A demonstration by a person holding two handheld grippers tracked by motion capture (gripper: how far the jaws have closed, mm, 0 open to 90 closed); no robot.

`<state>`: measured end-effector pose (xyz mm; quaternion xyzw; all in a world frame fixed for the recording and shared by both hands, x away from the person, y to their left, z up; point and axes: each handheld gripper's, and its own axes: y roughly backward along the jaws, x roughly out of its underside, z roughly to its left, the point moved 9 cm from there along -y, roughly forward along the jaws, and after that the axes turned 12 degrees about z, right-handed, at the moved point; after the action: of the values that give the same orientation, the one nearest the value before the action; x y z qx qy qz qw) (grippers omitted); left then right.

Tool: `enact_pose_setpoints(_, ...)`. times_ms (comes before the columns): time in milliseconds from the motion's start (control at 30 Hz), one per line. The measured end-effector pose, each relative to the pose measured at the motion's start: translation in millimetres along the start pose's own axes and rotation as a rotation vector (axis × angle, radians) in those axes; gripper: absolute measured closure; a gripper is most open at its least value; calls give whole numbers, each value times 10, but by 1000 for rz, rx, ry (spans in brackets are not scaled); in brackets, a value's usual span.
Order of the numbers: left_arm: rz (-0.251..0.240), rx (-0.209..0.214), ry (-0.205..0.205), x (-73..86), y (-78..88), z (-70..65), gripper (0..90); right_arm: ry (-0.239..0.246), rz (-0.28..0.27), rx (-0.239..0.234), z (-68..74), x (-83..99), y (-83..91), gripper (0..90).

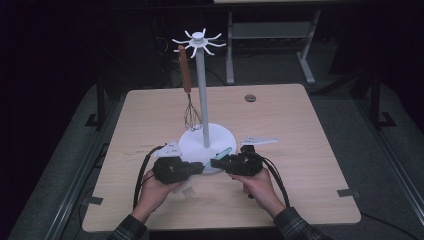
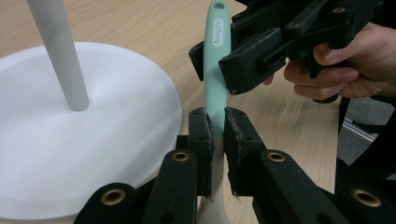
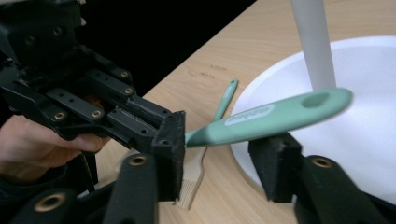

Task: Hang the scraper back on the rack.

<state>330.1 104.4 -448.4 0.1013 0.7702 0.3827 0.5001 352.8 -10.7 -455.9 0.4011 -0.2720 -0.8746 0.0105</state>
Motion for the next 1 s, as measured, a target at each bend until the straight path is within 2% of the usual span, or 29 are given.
enact_pose_setpoints(233,3,-7,-1,0,-23,3,816,-18,-15,-23,11,-20,21,651)
enact_pose_setpoints(433,-8,-4,-12,-30,-30,-38,814,-23,-58,-66,59,-71,78,732)
enact_pose_setpoints(467,-8,-6,-17,-38,-40,-55,814,-18,-71,-80,85,-94,94,763)
enact_pose_setpoints(667,-10,-1,-25,-38,-51,-58,835,7,-91,-99,160,-132,96,817)
enact_pose_setpoints(767,-23,15,-28,-46,-30,-74,855,16,-90,-102,188,-142,104,820)
enact_pose_setpoints(800,-29,17,-40,-54,-13,-74,900,22,-99,-99,204,-162,119,822)
enact_pose_setpoints(833,-33,28,-38,-61,-2,-88,900,22,-99,-99,204,-162,119,822)
enact_pose_setpoints(867,-27,26,-52,-63,23,-97,900,36,-108,-105,216,-184,136,822)
enact_pose_setpoints(1000,-21,27,-54,-56,52,-99,899,60,-111,-94,230,-212,156,821)
